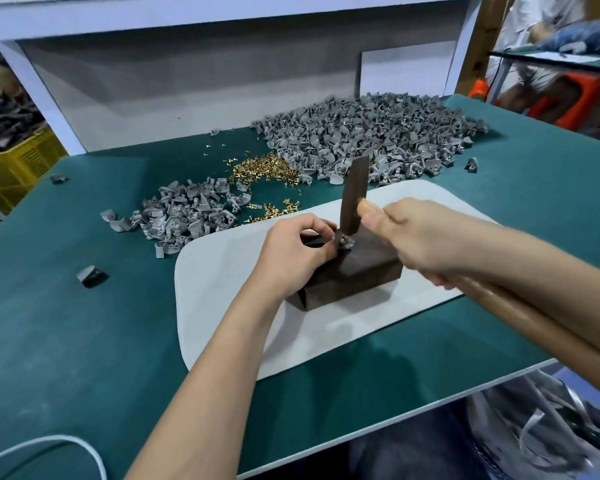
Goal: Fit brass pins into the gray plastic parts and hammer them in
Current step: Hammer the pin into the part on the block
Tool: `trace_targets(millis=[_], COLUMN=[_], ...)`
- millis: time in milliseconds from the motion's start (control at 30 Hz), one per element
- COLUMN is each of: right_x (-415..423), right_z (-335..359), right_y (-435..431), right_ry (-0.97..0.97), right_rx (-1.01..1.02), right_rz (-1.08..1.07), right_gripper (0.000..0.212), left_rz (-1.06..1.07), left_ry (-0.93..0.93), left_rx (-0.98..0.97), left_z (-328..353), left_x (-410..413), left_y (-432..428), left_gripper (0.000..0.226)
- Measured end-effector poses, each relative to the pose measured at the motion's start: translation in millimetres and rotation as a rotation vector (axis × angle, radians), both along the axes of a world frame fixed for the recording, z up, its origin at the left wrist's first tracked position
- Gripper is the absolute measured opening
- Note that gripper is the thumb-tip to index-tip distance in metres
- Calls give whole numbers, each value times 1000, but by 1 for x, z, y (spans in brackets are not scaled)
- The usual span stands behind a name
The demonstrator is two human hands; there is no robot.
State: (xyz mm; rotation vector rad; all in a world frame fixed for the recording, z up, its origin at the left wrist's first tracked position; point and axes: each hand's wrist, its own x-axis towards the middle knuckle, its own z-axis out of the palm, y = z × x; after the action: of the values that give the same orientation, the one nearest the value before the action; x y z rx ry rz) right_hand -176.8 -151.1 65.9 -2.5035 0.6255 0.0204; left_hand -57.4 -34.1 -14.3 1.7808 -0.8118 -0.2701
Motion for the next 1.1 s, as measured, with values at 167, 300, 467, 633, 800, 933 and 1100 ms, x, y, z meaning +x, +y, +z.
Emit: trace_targets(millis=[167,300,467,633,800,933,1100], right_x=[-3,-4,-4,-3,-1,-1,15], right_z=[0,1,3,2,-2,-7,-18], right_y=[1,6,11,9,2,-13,-46], right_ry=[-15,-29,15,-2,-25,-75,-200], right_rx=[-26,-35,-73,-102,-93,146,36], right_rz=[-5,-2,11,20,28,-5,-167], right_gripper=[46,46,45,41,40,46,41], left_rz=[6,9,11,14,11,25,59], left_ry=[-1,9,31,15,10,-18,4], left_rx=[-5,2,-10,-7,-2,16,6], left_z=[1,1,0,2,3,2,1], left_x=[0,1,-1,-2,-1,-2,-3], left_y=[-1,0,0,0,0,0,-2], left_gripper=[27,27,27,24,26,26,21])
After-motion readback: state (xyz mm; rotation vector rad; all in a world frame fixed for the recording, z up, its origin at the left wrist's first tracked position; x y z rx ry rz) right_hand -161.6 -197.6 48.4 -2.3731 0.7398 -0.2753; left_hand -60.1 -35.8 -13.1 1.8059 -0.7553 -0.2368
